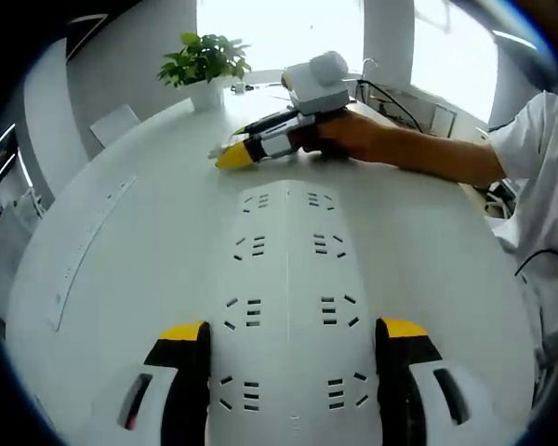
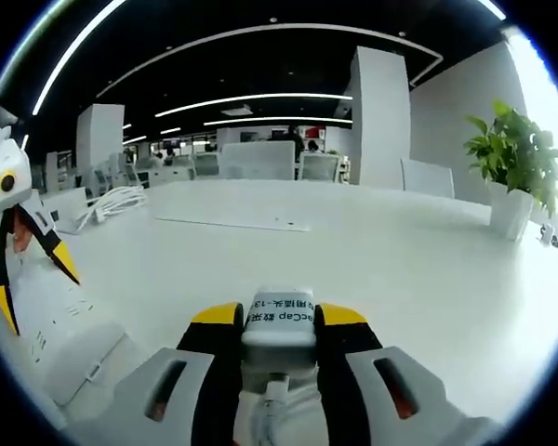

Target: Straighten the power strip on the desk, plug the charger into it

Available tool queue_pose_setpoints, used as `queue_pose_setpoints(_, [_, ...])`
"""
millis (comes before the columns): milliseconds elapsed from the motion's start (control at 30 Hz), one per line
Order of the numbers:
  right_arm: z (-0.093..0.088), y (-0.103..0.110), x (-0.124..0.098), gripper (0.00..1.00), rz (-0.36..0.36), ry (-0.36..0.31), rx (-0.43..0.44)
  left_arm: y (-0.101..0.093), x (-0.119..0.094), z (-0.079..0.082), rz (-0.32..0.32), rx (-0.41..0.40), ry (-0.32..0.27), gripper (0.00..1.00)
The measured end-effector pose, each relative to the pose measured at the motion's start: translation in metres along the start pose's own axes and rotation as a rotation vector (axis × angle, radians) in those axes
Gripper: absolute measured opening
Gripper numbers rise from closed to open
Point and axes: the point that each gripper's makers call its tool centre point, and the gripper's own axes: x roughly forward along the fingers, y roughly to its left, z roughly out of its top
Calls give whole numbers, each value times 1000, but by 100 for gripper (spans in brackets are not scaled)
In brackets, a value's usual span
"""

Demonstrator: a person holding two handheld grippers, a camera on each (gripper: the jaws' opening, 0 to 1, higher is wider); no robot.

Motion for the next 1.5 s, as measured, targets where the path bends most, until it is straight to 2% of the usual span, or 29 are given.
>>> queue_pose_setpoints(200, [-1,0,0,30,2,0,-5,0,0,0,1,0,-5,73])
queue_pose_setpoints(400, [-1,2,-2,29,7,-4,36,0,0,0,0,-1,-14,73])
queue_pose_setpoints(633, [0,7,-6,29,5,-9,16,0,-1,0,-1,2,-19,73])
queue_pose_setpoints(733, [0,9,-8,29,26,-12,10,0,-1,0,-1,2,-23,73])
queue_pose_setpoints(967, [0,12,-11,29,33,-11,26,0,-1,0,0,0,-30,73])
queue_pose_setpoints(1100, [3,11,-15,29,42,-2,83,0,-1,1,0,-1,-38,73])
queue_pose_setpoints(1233, [7,8,-27,29,33,23,65,0,0,1,-2,0,-34,73])
queue_pose_setpoints(1300, [13,14,-40,29,63,55,47,0,0,1,0,0,-30,73])
queue_pose_setpoints(1367, [26,22,-53,29,98,56,29,-1,0,1,-1,0,-32,73])
queue_pose_setpoints(1500, [45,35,-73,29,193,107,60,-1,-1,1,-2,0,-38,73])
